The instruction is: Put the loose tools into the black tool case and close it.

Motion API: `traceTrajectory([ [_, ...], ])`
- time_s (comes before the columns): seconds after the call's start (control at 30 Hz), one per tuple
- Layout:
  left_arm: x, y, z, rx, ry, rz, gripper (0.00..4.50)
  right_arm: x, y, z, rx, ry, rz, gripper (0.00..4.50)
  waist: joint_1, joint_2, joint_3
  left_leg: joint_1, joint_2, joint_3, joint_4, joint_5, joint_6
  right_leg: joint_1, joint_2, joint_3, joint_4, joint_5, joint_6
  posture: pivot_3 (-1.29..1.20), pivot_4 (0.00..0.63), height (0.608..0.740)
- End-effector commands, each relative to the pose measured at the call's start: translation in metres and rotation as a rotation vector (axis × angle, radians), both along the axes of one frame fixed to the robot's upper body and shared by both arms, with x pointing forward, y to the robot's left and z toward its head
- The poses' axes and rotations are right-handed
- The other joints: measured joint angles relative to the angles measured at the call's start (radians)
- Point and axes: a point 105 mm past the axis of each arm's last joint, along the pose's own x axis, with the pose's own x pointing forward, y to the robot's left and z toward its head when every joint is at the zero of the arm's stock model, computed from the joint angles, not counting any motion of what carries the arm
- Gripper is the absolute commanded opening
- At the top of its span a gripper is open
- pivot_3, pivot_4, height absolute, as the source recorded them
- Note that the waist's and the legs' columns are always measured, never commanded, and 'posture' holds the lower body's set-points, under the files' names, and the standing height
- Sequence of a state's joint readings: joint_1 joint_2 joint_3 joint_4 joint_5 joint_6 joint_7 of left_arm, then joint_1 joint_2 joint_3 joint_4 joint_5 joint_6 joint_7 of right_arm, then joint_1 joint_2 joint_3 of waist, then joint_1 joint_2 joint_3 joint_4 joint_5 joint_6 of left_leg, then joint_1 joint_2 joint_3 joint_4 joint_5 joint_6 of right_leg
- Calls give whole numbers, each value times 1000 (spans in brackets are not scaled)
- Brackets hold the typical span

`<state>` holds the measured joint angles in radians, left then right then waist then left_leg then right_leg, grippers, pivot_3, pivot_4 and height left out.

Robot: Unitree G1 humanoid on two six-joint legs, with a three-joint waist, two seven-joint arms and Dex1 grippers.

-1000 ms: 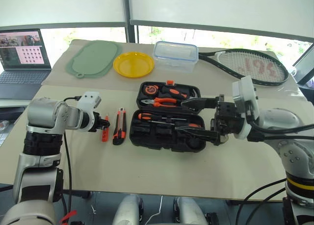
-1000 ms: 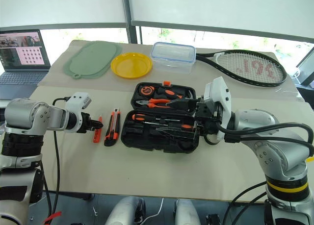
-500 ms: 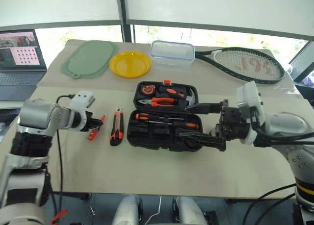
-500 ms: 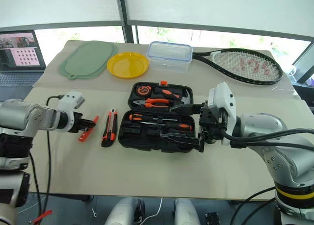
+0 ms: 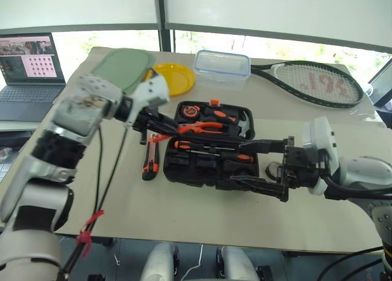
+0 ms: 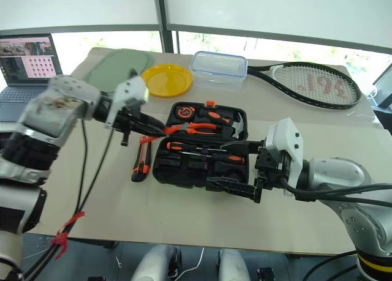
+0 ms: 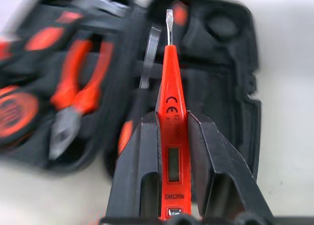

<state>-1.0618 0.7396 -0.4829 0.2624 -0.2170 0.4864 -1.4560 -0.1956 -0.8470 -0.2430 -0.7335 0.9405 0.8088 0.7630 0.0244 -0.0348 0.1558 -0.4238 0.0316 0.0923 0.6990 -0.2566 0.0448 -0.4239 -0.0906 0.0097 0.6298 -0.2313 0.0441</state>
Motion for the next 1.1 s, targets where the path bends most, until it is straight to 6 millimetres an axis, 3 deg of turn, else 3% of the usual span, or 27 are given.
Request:
traceTrajectory([
  [0.03,2,-10,-14,150,-7,-111,335,-7,1,11,22,-59,-25,4500,-4,0,0,0,0,0,0,0,0,0,0,0,0,0,0,0,150,738],
  [0.13,7,-16,-28,206,-8,-148,335,-10,0,11,31,-63,-49,4500,-6,0,0,0,0,-1,0,0,0,0,0,0,0,0,0,0,150,738],
  [0.4,17,-35,-36,209,20,-142,335,-13,-2,11,41,-58,-90,4500,-11,-1,0,-2,0,-3,2,-1,1,0,0,0,0,0,1,0,150,738],
  [0.67,15,-42,-47,202,123,-103,335,-11,-1,9,42,-49,-103,4500,-12,-1,0,-2,0,-4,2,-1,2,0,0,0,0,0,2,0,150,738],
  [0.97,18,-37,-53,235,107,-79,335,-6,2,12,44,-52,-96,4500,-11,0,0,-2,0,-4,3,-1,2,0,0,0,0,0,2,0,150,738],
  [1.0,18,-37,-51,226,107,-77,1335,-6,2,12,44,-52,-94,4500,-11,0,0,-2,0,-4,3,-1,2,0,0,0,0,0,2,0,150,738],
  [1.1,15,-39,-34,150,107,-92,2189,-6,3,11,47,-46,-86,4500,-11,-1,0,-2,0,-4,3,-1,2,0,0,0,0,0,2,0,150,738],
])
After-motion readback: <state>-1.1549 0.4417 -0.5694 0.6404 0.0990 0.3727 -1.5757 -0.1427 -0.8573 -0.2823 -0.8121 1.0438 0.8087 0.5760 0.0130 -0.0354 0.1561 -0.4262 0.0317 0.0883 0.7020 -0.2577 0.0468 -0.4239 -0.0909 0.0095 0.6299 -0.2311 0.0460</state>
